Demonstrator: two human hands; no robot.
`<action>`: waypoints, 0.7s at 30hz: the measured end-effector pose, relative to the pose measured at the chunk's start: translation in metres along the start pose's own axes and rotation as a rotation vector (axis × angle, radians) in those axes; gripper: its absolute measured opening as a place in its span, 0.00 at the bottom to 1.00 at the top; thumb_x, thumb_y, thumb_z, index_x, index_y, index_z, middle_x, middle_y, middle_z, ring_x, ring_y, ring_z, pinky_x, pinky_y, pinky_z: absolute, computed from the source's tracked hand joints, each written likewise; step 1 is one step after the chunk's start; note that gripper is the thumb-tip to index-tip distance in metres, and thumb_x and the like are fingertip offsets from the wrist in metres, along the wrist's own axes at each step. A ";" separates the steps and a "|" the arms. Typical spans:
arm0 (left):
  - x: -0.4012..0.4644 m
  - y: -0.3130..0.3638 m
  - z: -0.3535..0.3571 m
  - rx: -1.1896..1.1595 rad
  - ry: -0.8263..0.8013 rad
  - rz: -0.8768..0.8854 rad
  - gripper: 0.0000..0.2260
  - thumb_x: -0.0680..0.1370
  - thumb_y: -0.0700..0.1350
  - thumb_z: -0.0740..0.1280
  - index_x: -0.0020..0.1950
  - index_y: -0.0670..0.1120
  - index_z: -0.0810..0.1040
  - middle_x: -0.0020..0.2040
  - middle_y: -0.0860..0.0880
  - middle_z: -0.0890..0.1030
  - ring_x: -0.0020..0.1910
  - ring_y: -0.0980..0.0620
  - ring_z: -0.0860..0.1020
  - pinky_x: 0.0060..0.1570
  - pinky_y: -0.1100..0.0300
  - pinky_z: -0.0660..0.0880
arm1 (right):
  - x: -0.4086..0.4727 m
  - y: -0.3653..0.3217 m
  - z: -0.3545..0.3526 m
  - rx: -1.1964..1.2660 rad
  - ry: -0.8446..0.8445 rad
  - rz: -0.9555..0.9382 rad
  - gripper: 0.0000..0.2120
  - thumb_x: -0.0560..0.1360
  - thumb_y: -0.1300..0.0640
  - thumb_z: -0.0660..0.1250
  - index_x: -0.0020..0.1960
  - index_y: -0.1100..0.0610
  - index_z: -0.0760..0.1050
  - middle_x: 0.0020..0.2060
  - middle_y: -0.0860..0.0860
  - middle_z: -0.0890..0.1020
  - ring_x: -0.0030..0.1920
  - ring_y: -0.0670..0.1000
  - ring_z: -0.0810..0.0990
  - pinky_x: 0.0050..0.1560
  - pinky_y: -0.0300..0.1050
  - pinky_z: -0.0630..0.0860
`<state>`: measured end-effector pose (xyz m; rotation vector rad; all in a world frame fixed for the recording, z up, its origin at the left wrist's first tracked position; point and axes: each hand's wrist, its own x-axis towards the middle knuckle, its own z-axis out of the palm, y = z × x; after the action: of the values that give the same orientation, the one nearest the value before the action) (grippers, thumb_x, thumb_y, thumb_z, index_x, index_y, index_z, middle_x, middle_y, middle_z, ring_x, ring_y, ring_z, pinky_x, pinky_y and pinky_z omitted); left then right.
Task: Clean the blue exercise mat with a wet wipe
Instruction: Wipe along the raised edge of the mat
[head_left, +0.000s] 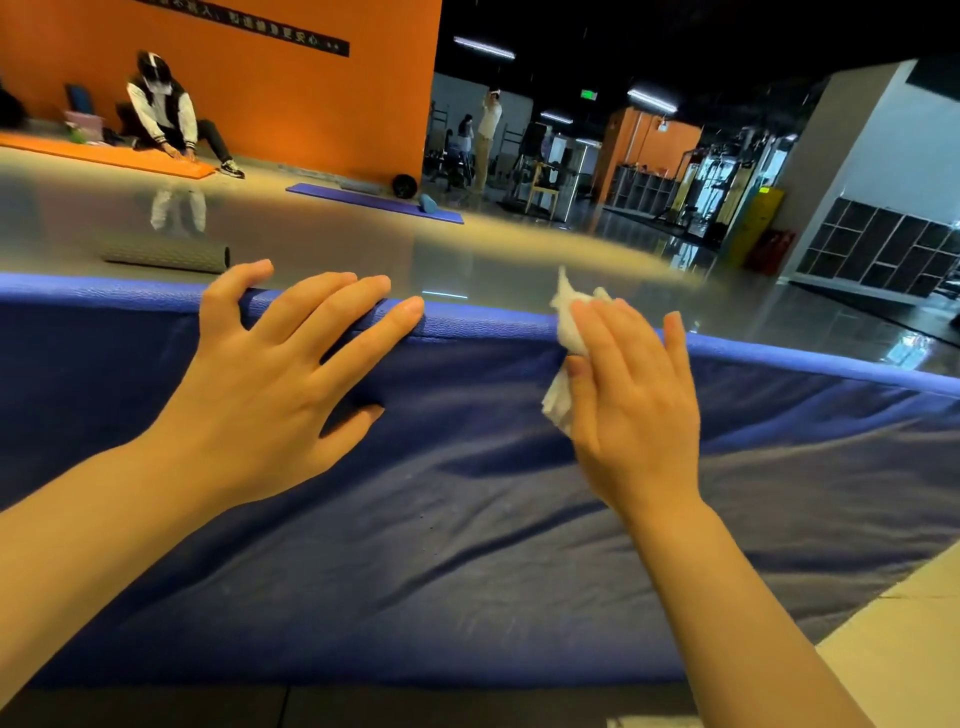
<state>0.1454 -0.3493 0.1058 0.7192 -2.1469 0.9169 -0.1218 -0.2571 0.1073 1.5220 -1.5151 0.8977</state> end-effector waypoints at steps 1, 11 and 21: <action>0.000 0.000 0.000 0.004 -0.002 0.001 0.31 0.76 0.57 0.60 0.78 0.48 0.64 0.72 0.42 0.71 0.69 0.42 0.68 0.66 0.35 0.58 | 0.000 0.008 -0.001 -0.022 -0.004 0.028 0.19 0.82 0.54 0.55 0.69 0.59 0.73 0.66 0.55 0.77 0.68 0.56 0.71 0.76 0.49 0.48; 0.003 0.000 0.004 -0.006 0.016 -0.016 0.31 0.75 0.57 0.61 0.77 0.48 0.65 0.71 0.42 0.72 0.69 0.41 0.69 0.65 0.36 0.59 | -0.006 0.025 -0.008 0.045 -0.013 0.185 0.21 0.80 0.54 0.53 0.68 0.60 0.73 0.66 0.57 0.75 0.70 0.59 0.69 0.74 0.53 0.50; 0.005 0.004 0.005 -0.036 0.025 -0.051 0.30 0.75 0.56 0.60 0.76 0.47 0.66 0.70 0.42 0.72 0.68 0.42 0.69 0.66 0.36 0.58 | -0.006 0.022 -0.008 0.086 0.002 0.192 0.20 0.79 0.55 0.54 0.67 0.60 0.74 0.64 0.57 0.76 0.67 0.58 0.70 0.72 0.59 0.56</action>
<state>0.1375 -0.3515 0.1057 0.7375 -2.1086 0.8542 -0.1439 -0.2470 0.1065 1.4524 -1.6612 1.0861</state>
